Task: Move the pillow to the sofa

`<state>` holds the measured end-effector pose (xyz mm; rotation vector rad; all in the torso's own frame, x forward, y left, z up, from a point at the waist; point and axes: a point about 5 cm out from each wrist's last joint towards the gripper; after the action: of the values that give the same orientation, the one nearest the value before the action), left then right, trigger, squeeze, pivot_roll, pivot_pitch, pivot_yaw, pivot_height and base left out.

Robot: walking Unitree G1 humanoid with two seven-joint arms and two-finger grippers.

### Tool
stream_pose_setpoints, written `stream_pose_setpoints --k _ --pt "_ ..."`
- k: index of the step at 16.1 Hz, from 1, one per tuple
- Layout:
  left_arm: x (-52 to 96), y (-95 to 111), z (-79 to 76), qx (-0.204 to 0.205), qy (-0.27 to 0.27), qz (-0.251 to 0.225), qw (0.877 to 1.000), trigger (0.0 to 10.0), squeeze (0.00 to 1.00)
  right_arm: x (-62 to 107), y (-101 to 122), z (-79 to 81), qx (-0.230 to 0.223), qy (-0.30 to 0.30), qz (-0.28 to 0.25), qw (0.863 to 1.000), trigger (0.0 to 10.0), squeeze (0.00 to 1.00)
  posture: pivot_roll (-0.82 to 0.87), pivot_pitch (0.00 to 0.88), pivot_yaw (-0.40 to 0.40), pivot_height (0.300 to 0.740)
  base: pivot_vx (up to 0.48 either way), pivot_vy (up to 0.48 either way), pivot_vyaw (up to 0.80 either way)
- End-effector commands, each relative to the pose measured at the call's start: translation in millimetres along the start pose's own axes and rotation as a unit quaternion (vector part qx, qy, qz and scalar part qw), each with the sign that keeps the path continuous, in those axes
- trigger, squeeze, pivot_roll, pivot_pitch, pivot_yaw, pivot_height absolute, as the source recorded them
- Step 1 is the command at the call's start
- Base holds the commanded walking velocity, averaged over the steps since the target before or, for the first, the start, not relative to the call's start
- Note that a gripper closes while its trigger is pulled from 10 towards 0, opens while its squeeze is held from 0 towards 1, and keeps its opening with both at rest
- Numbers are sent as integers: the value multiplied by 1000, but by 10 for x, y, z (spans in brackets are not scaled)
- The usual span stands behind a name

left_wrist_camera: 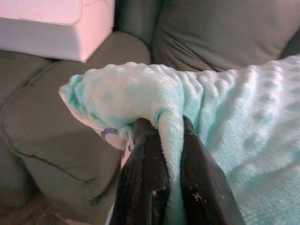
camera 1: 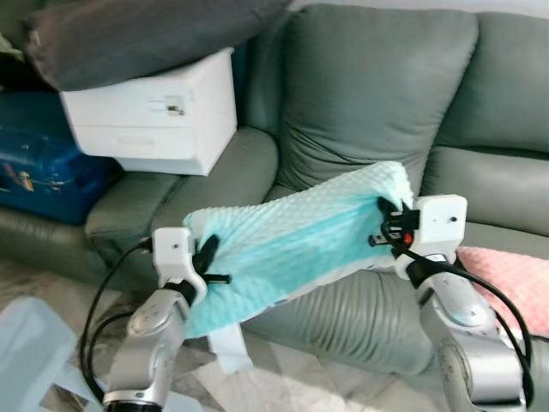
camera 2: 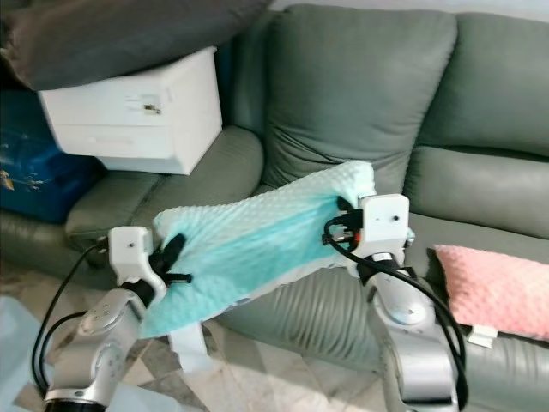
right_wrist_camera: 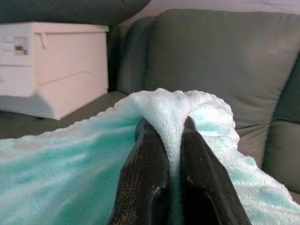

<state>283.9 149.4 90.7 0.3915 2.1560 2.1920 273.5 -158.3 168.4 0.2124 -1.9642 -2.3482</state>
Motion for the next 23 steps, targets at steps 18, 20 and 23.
stream_pose_setpoints --k 18,20,23 --pt "-29 1 -63 2 -13 -3 1000 10000 0 30 86 -53 17 -1 -14 1000 10000 0 -202 7 39 740 0 0 -159" --pt "-37 3 -60 0 -15 -3 1000 10000 0 31 85 -53 17 -2 -14 1000 10000 0 -202 6 40 740 0 0 0" --pt "-40 1 -40 -4 -13 -2 1000 10000 0 30 82 -48 16 -1 -14 1000 10000 0 -199 6 41 740 0 0 0"
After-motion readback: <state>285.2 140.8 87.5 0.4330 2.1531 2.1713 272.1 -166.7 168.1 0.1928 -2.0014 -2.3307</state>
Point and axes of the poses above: a point about 5 cm out from each wrist's last joint towards the gripper, its own x axis pointing back from the gripper into the wrist, its own y axis along the axis of the wrist's last joint, z = x × y, and after that the axes turned 13 degrees about -x, right-handed
